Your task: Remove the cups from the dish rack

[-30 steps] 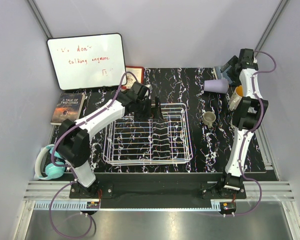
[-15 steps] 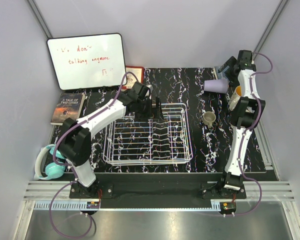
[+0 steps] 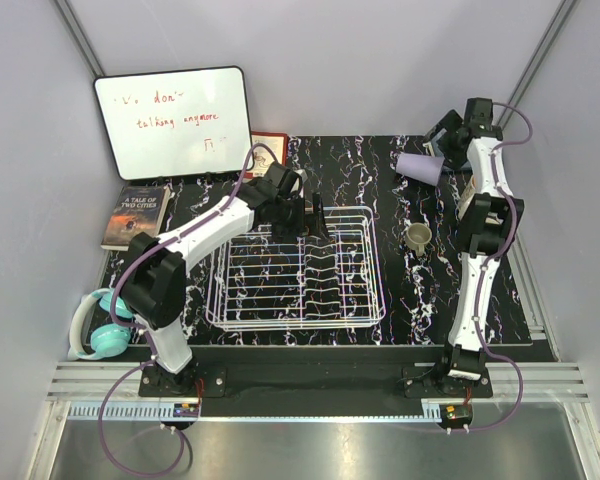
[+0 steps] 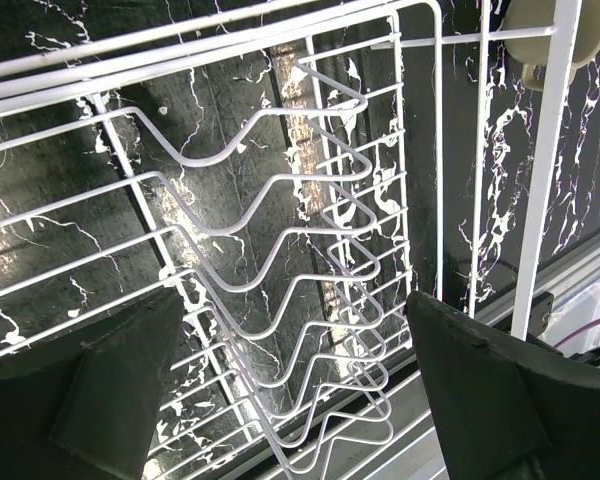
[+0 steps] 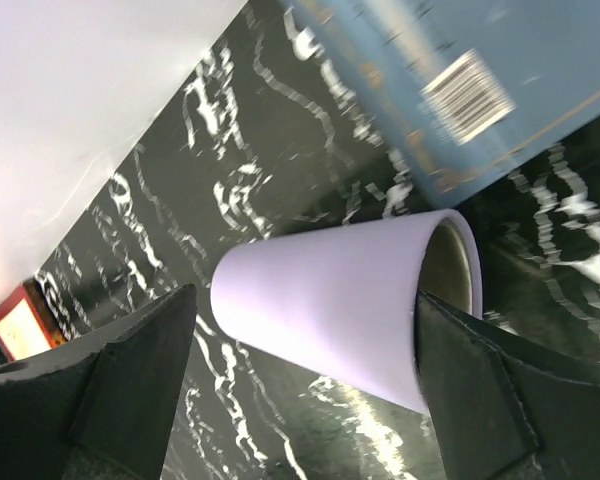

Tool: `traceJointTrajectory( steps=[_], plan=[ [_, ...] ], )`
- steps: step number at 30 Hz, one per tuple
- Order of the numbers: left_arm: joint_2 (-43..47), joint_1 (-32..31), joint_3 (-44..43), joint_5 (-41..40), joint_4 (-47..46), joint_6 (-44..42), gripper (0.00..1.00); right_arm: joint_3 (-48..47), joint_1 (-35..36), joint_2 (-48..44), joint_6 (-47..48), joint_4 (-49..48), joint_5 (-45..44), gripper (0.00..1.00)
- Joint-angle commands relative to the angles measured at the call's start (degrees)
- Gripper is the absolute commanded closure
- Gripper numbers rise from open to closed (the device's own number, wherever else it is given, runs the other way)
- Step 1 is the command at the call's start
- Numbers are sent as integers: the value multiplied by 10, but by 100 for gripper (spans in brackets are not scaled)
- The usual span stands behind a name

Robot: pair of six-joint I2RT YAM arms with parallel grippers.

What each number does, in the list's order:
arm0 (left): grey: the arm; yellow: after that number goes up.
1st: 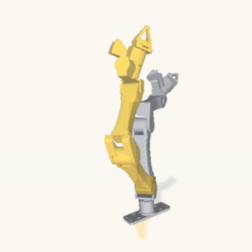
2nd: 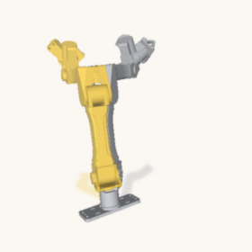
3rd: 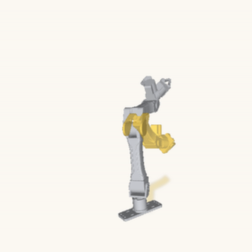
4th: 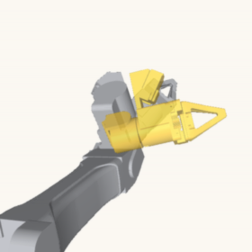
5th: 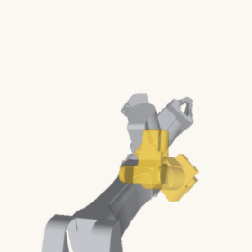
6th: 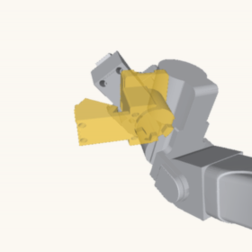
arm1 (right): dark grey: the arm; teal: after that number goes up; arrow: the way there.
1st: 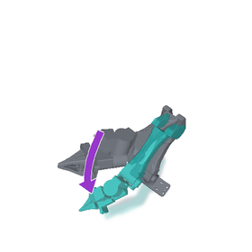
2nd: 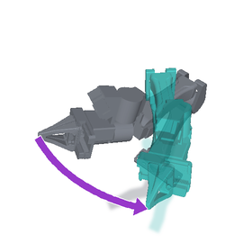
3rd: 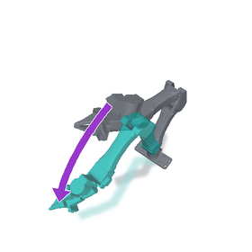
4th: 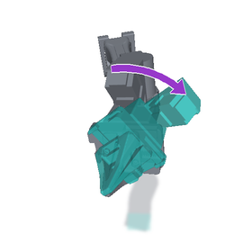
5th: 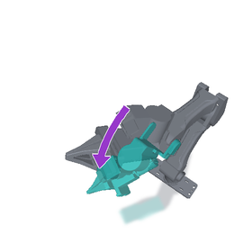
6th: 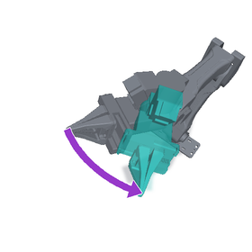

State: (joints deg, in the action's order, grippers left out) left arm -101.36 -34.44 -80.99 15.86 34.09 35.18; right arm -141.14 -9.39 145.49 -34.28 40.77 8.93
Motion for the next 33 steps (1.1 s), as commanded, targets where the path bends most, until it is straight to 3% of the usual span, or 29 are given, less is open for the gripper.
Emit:
traceJointTrajectory(
  steps=[1,11,18,24,28,29,33],
  plan=[
    [-2,3,-24,16,-17,5,3,-20,20,-12,-11,-3,31,8],
    [-1,3,-21,21,-17,9,3,20,41,-23,-33,-7,54,12],
    [-7,3,-18,34,-20,15,3,136,55,-61,-60,-94,95,16],
    [-7,3,-17,36,-23,16,3,150,60,-65,-59,-120,111,21],
    [-7,3,-15,36,-24,16,3,163,63,-72,-60,-129,111,43],
    [-7,3,-15,36,-24,16,3,169,64,-74,-59,-135,111,53],
    [-9,2,-17,36,-24,18,3,194,72,-90,-54,-147,96,72]
  ],
)
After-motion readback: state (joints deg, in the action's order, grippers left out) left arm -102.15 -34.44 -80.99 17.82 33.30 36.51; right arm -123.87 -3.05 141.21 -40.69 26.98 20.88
